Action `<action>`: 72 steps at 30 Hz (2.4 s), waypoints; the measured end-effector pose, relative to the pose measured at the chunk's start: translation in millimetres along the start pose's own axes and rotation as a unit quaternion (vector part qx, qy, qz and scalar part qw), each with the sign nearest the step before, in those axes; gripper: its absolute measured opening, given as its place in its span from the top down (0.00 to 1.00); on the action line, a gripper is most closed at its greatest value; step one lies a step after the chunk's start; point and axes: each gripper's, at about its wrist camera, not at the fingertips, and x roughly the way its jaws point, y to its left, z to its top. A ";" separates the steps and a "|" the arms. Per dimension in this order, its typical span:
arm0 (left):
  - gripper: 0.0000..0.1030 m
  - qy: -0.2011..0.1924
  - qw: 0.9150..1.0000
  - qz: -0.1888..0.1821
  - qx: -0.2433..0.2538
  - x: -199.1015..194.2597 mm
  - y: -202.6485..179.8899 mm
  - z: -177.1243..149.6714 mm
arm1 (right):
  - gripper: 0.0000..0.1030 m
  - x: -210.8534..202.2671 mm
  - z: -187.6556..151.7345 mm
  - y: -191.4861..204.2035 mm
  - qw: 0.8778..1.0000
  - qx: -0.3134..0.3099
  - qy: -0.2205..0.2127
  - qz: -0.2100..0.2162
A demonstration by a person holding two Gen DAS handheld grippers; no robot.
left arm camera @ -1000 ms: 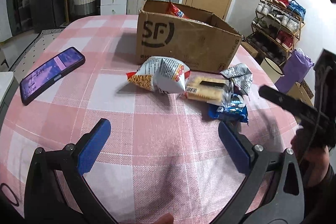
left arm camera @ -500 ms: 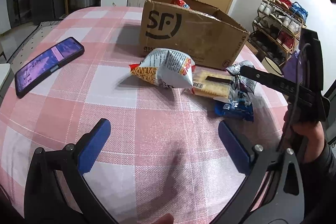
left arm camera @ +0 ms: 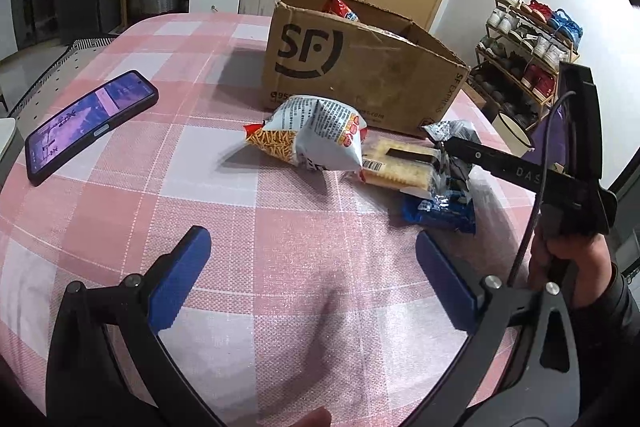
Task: Organize snacks
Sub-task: 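Move the right tool to the silver-and-purple snack bag and grasp it, then lift the silver bag with the right tool while the left tool grasps the white noodle-snack bag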
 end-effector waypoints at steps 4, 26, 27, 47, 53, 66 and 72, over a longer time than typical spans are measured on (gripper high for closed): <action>0.01 -0.001 1.000 0.008 0.000 1.7 2.0 3.1 | 0.62 -2.0 -2.4 -2.5 1.000 0.001 -0.003 0.011; 0.01 -0.016 1.000 0.015 -0.013 0.7 17.4 24.4 | 0.71 -11.9 0.8 5.3 1.000 -0.029 -0.007 0.004; 0.01 -0.016 1.000 0.014 -0.013 1.4 17.1 24.7 | 0.68 -9.6 1.9 4.8 1.000 -0.030 -0.004 0.002; 0.01 0.002 1.000 0.013 0.005 27.3 8.1 44.1 | 0.40 29.0 15.8 -1.0 0.999 -0.022 0.030 0.028; 0.01 0.008 1.000 0.017 0.004 32.9 9.0 45.6 | 0.45 26.8 12.2 -4.4 0.999 -0.019 0.023 0.036; 0.01 0.034 0.999 0.002 0.017 53.3 7.0 69.2 | 0.58 12.5 4.3 -10.8 0.999 0.002 0.001 0.049; 0.01 0.053 0.998 -0.007 0.022 68.2 2.3 76.9 | 0.59 -2.1 -2.7 -10.2 0.998 0.009 -0.010 0.059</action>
